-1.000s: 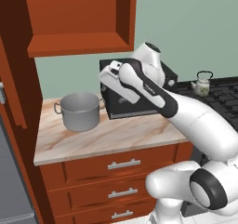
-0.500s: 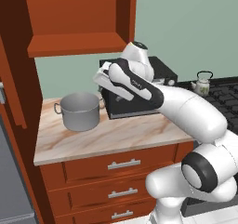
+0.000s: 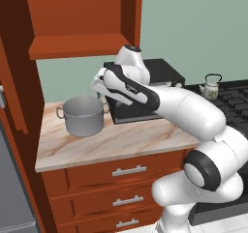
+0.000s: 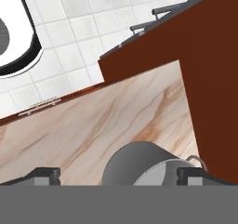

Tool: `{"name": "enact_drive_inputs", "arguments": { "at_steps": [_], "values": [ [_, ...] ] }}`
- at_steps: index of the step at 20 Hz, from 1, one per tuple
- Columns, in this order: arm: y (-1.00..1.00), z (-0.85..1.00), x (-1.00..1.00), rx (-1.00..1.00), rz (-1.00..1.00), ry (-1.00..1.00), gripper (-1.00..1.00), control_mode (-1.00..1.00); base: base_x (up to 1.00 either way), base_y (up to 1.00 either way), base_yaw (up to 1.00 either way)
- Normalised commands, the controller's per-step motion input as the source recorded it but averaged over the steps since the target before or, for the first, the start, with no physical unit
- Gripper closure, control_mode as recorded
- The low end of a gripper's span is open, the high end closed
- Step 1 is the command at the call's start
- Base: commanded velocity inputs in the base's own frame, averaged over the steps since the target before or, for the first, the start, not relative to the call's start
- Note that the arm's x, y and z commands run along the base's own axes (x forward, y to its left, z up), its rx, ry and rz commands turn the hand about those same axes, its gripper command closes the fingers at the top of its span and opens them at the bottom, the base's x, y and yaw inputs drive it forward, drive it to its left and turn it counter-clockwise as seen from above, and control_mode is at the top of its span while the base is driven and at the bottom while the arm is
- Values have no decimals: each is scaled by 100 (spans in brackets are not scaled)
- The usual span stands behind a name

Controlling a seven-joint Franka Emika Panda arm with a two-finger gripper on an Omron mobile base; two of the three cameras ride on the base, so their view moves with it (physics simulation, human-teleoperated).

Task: Pick the kettle from the cabinet and place it on a stove burner. Then pick the pot from the counter and place it on another stove burner. Finally, turn both burners on.

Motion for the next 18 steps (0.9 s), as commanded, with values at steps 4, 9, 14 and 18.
{"name": "enact_drive_inputs", "arguments": {
  "at_steps": [4, 9, 14, 18],
  "values": [
    [4, -20, 7, -7, -2, 0, -100, -100, 0, 0, 0],
    [0, -20, 12, -6, -6, 0, -100, -100, 0, 0, 0],
    [1, -21, 18, -6, -9, 0, -100, -100, 0, 0, 0],
    [6, -17, 16, -3, -7, 0, -100, -100, 0, 0, 0]
  ]
}}
